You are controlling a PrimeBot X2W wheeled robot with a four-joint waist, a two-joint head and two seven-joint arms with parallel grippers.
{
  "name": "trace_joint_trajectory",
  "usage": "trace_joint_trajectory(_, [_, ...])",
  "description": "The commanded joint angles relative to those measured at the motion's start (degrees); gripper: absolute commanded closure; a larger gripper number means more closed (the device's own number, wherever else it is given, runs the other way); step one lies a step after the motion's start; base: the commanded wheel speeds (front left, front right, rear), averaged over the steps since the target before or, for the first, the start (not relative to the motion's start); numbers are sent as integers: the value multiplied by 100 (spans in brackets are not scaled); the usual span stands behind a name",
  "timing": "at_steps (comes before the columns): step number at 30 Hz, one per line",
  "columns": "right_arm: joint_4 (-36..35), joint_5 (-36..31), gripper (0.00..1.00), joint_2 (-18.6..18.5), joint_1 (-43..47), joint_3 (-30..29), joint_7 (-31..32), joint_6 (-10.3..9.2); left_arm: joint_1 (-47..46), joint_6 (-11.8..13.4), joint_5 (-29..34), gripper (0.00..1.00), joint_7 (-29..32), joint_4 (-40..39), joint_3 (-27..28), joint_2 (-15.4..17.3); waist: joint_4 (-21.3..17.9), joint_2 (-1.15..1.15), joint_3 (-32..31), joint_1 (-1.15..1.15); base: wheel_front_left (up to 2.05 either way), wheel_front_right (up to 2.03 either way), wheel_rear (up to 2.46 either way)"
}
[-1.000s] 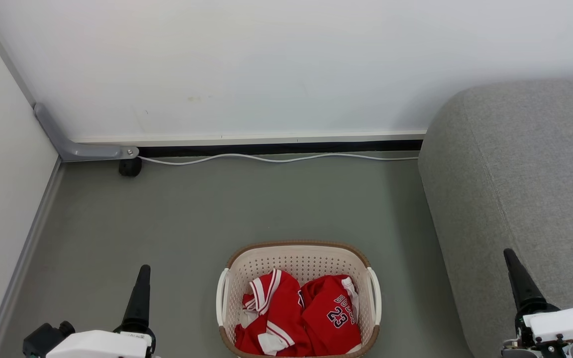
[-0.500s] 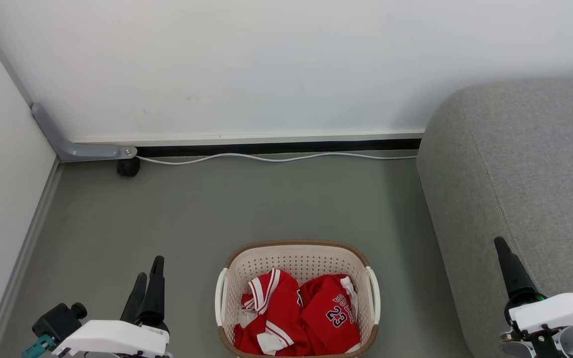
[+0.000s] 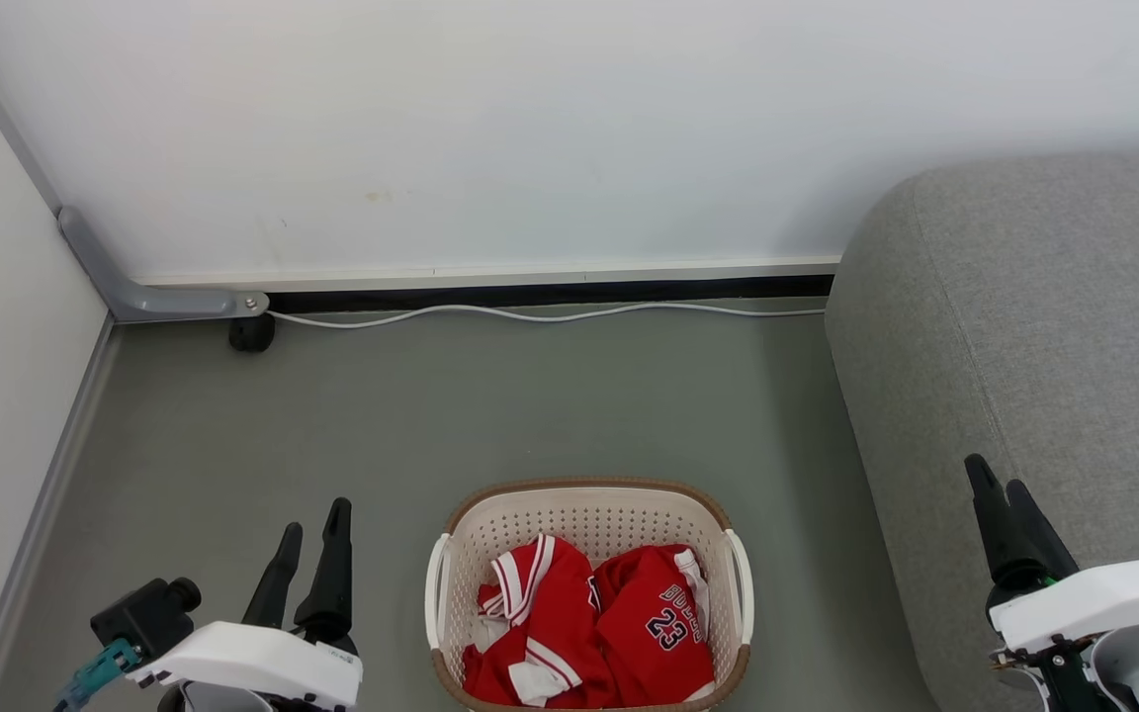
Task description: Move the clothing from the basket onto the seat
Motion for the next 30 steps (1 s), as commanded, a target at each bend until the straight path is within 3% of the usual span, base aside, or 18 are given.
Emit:
trace_joint_trajectory(1, [-116, -161, 0, -169, -281, 79, -116, 32, -359, -27, 187, 0, -78, -124, 66, 81, -2, 0, -1, 0, 0, 0, 0])
trace_joint_trajectory(30, [49, -1596, 0, -572, -606, 595, -602, 39, -554, -38, 2204, 0, -565, -69, -41, 110, -32, 0, 30, 0, 0, 0, 0])
